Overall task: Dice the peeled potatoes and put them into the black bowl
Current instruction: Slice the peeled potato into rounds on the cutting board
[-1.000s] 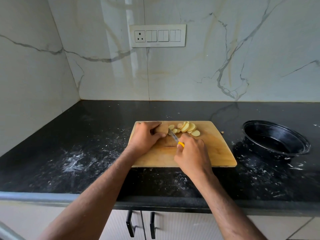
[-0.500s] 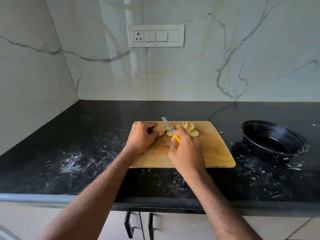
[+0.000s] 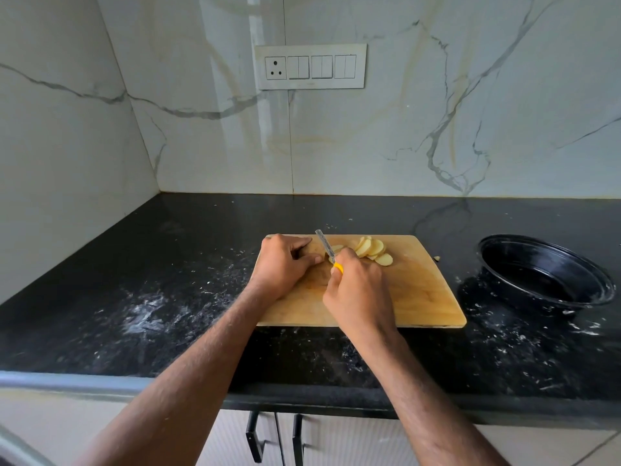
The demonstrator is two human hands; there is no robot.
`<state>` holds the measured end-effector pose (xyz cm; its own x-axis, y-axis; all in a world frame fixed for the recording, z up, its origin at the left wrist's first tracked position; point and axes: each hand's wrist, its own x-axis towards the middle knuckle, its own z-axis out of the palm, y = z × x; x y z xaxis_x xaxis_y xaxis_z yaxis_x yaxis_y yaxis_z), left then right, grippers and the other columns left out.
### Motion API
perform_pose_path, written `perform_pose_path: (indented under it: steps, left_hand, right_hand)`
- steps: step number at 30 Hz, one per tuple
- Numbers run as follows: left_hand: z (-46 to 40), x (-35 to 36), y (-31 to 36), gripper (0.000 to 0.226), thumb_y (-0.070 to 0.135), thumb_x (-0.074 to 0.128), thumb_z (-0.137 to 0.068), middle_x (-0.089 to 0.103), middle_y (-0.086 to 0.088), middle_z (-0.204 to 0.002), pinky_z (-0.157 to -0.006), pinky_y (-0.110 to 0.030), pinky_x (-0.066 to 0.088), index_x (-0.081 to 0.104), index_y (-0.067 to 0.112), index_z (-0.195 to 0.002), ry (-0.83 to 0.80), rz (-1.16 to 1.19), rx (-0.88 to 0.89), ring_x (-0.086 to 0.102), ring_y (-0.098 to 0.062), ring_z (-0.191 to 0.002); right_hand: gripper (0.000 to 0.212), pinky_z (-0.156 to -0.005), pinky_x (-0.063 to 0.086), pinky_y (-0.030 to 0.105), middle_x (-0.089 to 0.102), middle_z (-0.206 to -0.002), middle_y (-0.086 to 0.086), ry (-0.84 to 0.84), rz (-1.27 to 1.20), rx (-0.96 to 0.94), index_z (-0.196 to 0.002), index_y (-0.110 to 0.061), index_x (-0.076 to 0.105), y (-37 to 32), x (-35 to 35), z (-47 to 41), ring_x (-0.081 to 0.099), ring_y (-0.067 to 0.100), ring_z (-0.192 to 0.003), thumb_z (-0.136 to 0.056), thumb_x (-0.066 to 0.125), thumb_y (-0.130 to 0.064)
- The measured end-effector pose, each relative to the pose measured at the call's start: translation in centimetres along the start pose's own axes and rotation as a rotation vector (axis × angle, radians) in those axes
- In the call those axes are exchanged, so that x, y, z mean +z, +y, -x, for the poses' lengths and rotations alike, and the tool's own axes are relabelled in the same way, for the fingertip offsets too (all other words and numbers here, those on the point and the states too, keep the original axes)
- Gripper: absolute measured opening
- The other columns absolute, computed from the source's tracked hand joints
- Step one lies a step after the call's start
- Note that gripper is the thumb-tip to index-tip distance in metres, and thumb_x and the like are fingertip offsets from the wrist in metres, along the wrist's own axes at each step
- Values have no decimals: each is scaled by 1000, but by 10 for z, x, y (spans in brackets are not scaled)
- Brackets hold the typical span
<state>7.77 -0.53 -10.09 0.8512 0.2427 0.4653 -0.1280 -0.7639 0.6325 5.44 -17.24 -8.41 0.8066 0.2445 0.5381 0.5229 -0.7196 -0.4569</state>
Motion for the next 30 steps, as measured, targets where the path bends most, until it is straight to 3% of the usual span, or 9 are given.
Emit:
perform_pose_path:
  steps: [2, 6, 9, 10, 12, 15, 21, 26, 30]
  left_hand:
    - [-1, 0, -1, 25, 28, 81, -83, 61, -1, -57, -51, -24, 33, 68, 16, -65, -12, 3, 4, 38, -8, -51]
    - [-3, 1, -4, 13, 30, 80, -84, 66, 5, -60, -54, -23, 40, 76, 20, -76, -18, -2, 0, 46, -6, -53]
    - [-2, 3, -5, 14, 31, 79, -84, 74, 1, -76, -70, -33, 55, 79, 20, -92, -26, -10, 0, 66, -18, -73]
    - [-2, 3, -4, 15, 29, 80, -84, 76, 0, -82, -76, -34, 56, 80, 20, -96, -30, 1, -7, 68, -19, -79]
    - [0, 2, -1, 23, 25, 80, -85, 77, 4, -88, -79, -28, 55, 79, 19, -107, -32, 20, -15, 67, -17, -82]
    - [0, 1, 2, 35, 20, 80, -85, 77, 3, -100, -86, -22, 52, 74, 14, -118, -24, 30, -14, 66, -10, -88]
    - [-2, 3, -2, 23, 21, 78, -84, 76, 2, -83, -78, -24, 51, 79, 19, -107, -13, -16, -2, 52, -1, -67]
    - [0, 3, 1, 14, 27, 76, -83, 74, 3, -77, -79, -35, 57, 78, 18, -95, -25, -31, -34, 67, -16, -79]
    - [0, 2, 2, 15, 31, 78, -82, 73, 7, -72, -75, -33, 57, 79, 21, -93, -7, -53, -48, 67, -13, -75]
  right_hand:
    - [18, -55, 30, 22, 68, -85, 8, -17, 7, 15, -111, -13, 63, 0, 0, -2, 44, 17, -68, -94, 55, -14]
    - [17, -56, 32, 25, 68, -87, 8, -53, 30, 8, -110, -14, 61, -2, 0, -5, 51, 19, -73, -94, 54, -14]
    - [16, -48, 29, 18, 67, -92, 6, -87, 34, 15, -111, -14, 61, -3, 1, -9, 53, 17, -75, -95, 55, -13]
    - [17, -49, 35, 18, 67, -93, 6, -91, 36, 19, -111, -13, 61, -3, 3, -11, 56, 18, -77, -95, 55, -13]
    - [17, -58, 49, 27, 69, -94, 8, -89, 30, 24, -109, -12, 63, -5, 8, -15, 64, 23, -84, -94, 56, -14]
    - [14, -65, 56, 34, 69, -94, 8, -89, 5, 46, -105, -12, 64, -6, 16, -23, 64, 23, -85, -93, 57, -15]
    - [15, -59, 41, 25, 66, -98, 7, -139, 13, 77, -108, -14, 62, -8, 23, -27, 55, 17, -80, -94, 58, -16]
    - [21, -63, 38, 27, 65, -105, 9, -204, 46, 62, -113, -12, 62, -7, 16, -19, 52, 19, -85, -92, 58, -13]
    - [26, -65, 41, 29, 64, -107, 8, -244, 46, 66, -117, -12, 62, -7, 11, -8, 57, 21, -93, -91, 59, -12]
